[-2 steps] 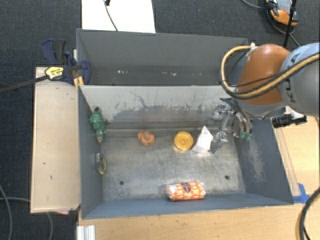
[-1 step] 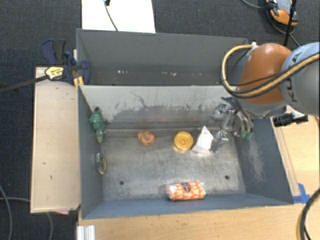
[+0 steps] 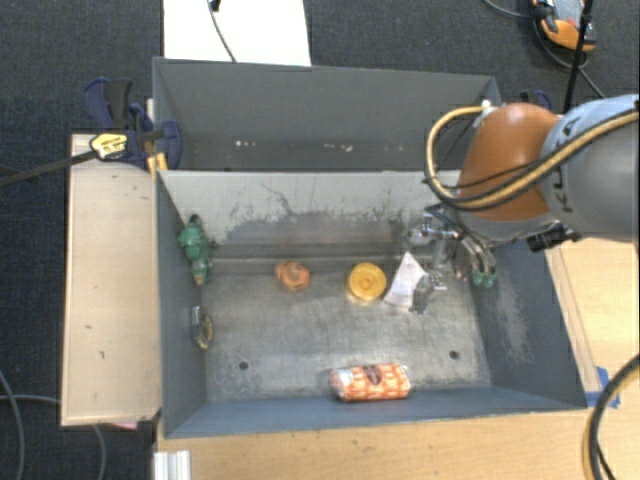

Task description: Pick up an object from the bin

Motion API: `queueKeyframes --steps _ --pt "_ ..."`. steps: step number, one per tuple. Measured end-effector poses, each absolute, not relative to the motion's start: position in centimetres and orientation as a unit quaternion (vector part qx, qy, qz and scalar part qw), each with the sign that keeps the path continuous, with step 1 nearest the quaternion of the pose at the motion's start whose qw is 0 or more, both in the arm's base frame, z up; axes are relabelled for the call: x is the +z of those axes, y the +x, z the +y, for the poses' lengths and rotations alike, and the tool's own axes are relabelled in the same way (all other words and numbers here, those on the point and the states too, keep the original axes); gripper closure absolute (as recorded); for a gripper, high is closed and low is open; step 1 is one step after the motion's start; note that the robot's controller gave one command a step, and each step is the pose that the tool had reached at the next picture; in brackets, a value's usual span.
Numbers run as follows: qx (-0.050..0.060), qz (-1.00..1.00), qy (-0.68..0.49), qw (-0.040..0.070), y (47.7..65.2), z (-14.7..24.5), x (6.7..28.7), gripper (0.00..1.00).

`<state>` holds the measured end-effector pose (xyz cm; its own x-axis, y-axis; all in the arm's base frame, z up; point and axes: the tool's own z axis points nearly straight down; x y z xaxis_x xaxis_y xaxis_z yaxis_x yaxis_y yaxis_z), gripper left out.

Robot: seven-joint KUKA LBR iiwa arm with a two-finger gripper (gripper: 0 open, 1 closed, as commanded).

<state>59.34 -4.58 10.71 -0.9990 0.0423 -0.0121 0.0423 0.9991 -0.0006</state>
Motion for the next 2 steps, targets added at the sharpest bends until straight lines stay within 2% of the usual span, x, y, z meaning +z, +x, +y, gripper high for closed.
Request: queueKeyframes --steps 1,2 --pt "0.001 1.000 -0.013 0.000 59.0 -4.1 9.2 0.00" --pt "0.000 1.000 -0.013 0.003 58.9 -2.3 8.1 0.00"
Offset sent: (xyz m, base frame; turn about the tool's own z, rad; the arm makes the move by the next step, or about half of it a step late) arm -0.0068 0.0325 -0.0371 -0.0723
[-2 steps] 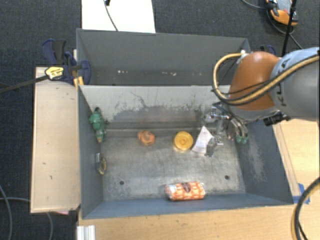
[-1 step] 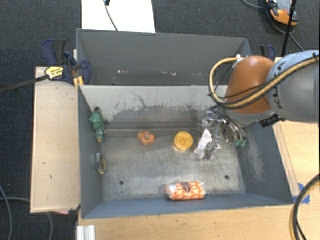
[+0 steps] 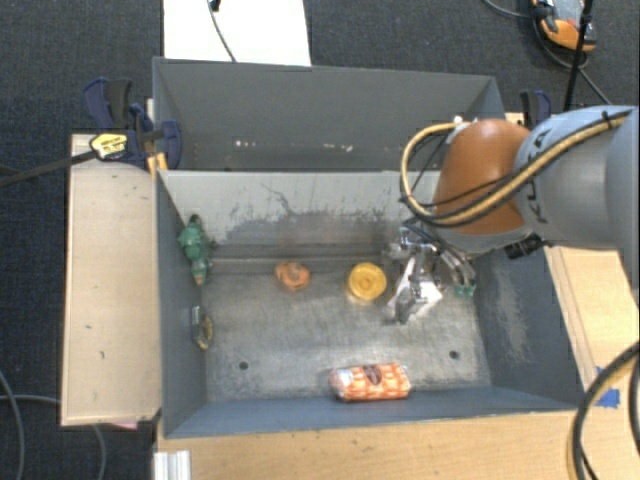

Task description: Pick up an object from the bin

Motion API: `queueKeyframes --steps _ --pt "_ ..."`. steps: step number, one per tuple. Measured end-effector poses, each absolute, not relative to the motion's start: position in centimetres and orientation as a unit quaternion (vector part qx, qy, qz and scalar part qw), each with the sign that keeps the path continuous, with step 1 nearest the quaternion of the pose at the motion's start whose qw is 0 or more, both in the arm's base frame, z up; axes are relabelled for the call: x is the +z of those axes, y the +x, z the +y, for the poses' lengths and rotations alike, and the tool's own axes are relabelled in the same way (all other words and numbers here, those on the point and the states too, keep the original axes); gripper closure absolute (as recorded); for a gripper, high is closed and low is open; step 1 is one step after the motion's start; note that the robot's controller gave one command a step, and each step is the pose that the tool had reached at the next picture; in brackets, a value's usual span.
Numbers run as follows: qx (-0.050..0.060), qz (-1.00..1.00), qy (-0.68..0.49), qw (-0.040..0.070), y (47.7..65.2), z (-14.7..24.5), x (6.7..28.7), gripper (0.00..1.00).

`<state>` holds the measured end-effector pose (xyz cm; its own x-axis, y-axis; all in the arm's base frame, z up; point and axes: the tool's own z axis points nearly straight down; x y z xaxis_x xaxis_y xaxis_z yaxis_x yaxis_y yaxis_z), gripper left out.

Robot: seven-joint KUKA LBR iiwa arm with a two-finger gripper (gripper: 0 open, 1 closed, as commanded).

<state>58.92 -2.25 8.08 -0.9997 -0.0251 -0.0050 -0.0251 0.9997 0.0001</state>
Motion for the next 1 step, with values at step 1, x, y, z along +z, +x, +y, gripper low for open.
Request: queueKeyframes --steps 1 --pt "0.002 0.998 -0.056 0.004 59.44 -3.32 7.44 1.00"
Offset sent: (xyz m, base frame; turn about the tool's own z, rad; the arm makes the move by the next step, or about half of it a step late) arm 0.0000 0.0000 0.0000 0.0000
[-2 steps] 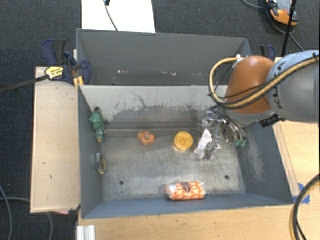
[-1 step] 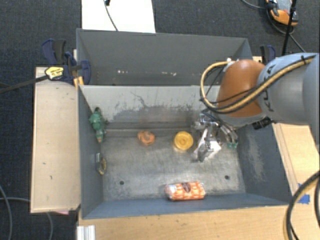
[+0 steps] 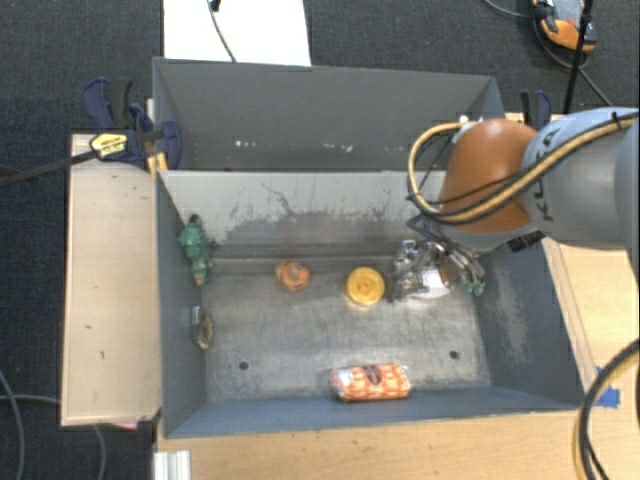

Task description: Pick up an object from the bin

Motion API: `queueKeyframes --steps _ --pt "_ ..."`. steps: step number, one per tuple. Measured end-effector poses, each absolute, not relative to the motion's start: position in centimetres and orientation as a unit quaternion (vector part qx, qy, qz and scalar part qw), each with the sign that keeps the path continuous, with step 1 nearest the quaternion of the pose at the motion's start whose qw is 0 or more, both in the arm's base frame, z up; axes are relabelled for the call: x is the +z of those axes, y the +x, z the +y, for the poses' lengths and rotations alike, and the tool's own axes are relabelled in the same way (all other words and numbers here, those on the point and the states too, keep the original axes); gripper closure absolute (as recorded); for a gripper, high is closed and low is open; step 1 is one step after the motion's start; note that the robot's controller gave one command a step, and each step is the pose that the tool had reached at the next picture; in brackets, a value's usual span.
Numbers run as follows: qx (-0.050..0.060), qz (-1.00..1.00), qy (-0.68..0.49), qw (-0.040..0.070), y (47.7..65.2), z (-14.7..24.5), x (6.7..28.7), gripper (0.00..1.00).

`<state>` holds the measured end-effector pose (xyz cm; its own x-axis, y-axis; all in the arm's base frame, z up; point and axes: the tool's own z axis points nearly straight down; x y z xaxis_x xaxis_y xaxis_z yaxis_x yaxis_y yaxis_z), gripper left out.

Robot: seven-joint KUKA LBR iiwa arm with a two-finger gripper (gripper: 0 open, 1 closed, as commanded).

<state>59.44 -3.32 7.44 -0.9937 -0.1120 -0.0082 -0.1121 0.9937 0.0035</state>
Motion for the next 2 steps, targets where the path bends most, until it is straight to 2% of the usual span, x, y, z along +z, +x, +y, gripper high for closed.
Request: queueKeyframes --steps 1,2 --pt "0.000 0.998 -0.057 0.002 59.33 -3.48 7.25 0.00" --pt "0.000 0.998 -0.057 0.002 59.33 -3.50 7.26 0.00"
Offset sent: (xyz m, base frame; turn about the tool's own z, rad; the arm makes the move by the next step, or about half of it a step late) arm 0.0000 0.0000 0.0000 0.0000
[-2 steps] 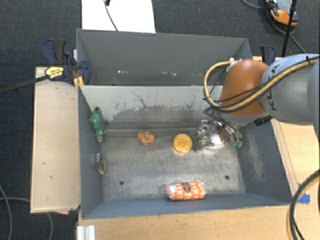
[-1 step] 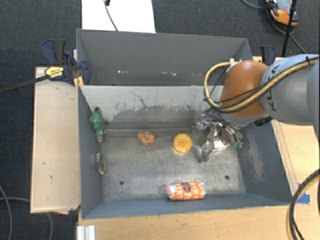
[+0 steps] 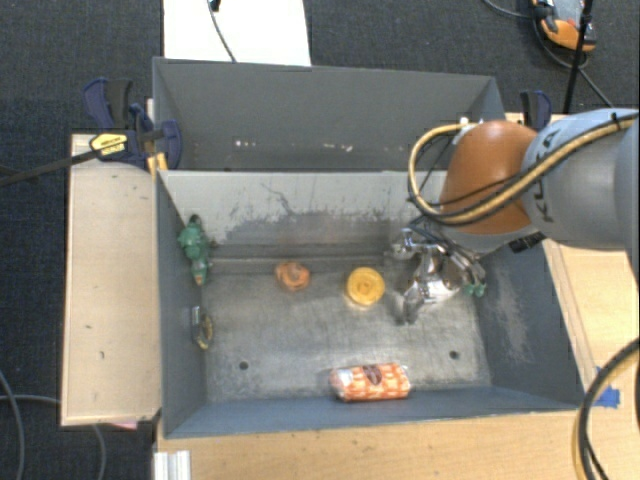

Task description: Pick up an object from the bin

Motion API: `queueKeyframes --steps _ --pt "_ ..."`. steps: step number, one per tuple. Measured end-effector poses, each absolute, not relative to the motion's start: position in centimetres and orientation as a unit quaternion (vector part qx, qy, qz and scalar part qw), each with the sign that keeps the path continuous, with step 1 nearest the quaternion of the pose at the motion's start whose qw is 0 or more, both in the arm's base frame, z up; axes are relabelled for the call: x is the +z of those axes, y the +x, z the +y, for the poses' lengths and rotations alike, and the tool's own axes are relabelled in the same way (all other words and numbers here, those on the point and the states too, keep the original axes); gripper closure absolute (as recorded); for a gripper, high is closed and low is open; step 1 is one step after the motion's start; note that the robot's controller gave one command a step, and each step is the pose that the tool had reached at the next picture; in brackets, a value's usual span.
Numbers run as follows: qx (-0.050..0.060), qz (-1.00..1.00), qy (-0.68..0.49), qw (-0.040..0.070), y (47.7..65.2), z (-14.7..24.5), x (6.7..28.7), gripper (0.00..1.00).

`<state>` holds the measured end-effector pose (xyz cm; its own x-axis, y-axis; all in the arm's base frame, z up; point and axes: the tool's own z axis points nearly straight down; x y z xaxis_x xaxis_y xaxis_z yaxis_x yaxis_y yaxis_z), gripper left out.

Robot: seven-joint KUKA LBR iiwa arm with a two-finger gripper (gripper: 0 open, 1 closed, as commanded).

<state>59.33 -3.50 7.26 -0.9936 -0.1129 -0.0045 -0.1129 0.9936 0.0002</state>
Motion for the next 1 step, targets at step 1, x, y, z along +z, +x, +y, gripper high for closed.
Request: queueKeyframes --steps 1 --pt "0.000 0.997 -0.081 0.001 58.51 0.56 8.13 0.00"
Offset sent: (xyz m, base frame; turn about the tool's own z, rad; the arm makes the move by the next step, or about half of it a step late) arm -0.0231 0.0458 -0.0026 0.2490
